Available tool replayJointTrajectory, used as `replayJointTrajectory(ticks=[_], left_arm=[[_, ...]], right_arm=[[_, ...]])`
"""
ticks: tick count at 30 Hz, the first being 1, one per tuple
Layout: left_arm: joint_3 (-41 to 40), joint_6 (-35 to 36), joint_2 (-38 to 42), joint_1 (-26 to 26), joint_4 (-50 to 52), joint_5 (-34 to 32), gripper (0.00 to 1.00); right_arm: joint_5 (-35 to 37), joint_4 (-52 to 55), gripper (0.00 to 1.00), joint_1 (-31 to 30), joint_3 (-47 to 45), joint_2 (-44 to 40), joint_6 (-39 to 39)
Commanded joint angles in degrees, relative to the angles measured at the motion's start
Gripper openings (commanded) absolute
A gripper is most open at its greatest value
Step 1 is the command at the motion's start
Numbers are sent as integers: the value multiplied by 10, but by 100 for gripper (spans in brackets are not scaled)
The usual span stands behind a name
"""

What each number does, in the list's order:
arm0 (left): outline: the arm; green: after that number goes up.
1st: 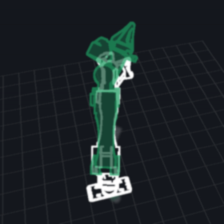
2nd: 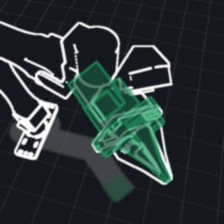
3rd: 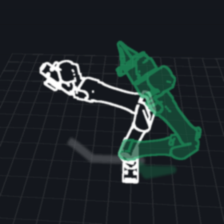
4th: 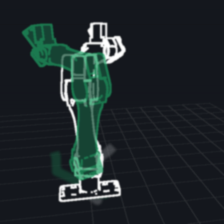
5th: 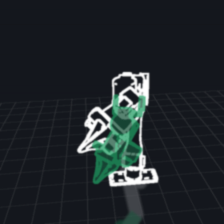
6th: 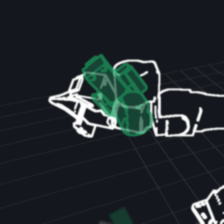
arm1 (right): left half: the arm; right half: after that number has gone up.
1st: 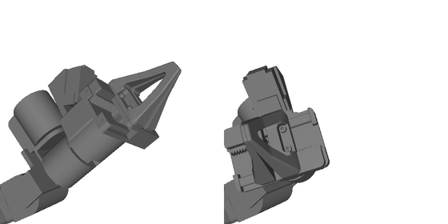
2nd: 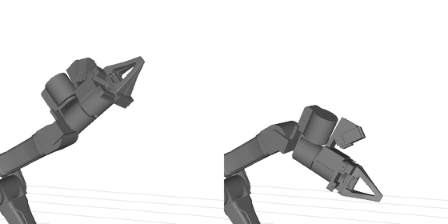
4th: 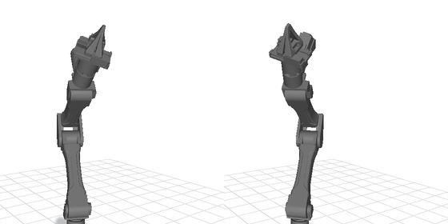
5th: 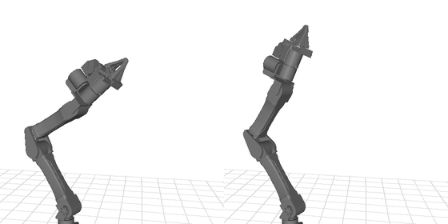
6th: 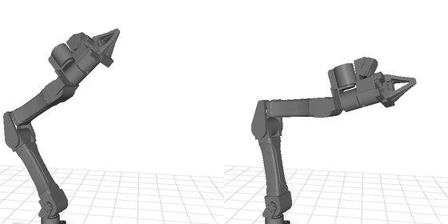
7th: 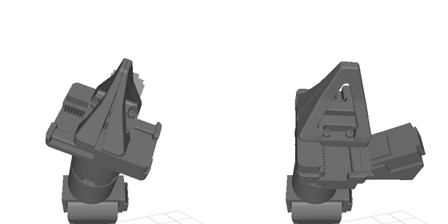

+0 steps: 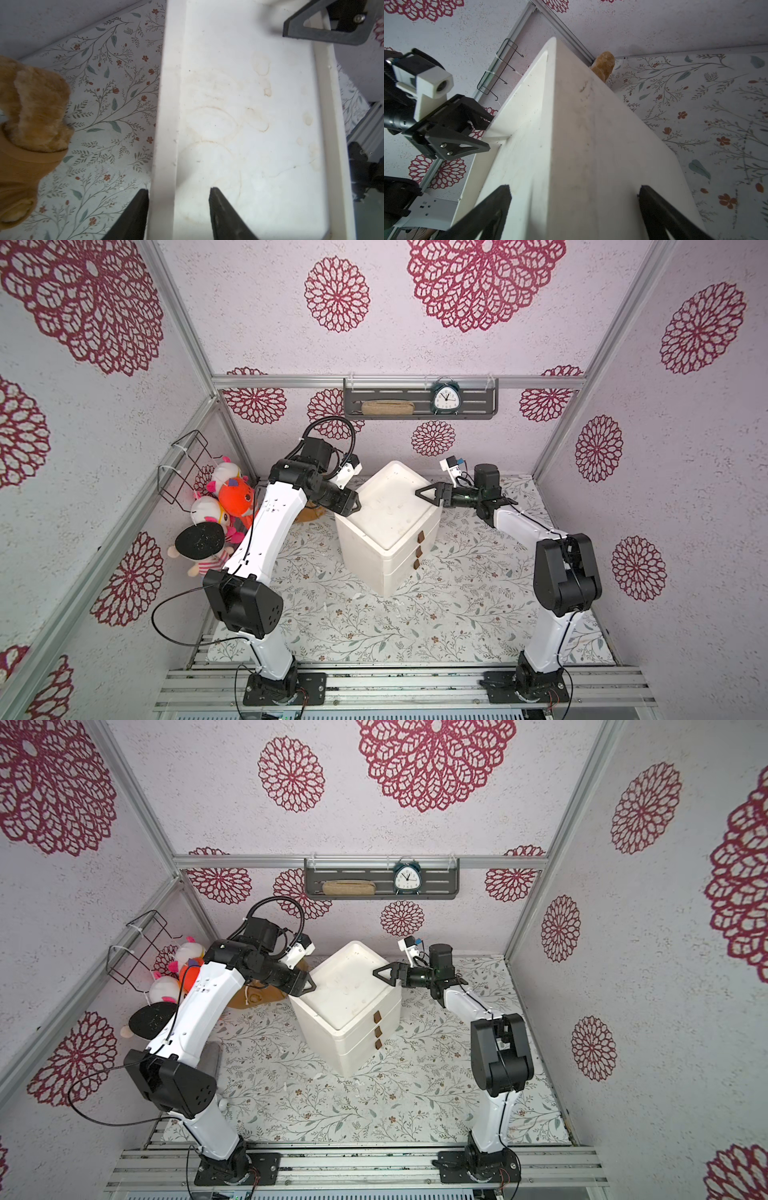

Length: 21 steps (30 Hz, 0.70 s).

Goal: Take the microphone out of the drawer
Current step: Move the storage box to the center of the board.

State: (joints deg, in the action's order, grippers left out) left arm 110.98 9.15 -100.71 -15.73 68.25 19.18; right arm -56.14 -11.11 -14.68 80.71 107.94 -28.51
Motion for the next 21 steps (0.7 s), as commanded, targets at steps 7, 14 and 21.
replayJointTrajectory(ticks=[7,14,21], left_arm=[[90,3,-44,-11,7,6,68],[144,6,-85,-21,25,-23,67],[164,3,-104,-33,26,-48,57]], right_arm=[[60,52,99,17,32,-55,24],[120,47,99,55,-11,-114,20],[150,75,99,74,-80,-196,37]])
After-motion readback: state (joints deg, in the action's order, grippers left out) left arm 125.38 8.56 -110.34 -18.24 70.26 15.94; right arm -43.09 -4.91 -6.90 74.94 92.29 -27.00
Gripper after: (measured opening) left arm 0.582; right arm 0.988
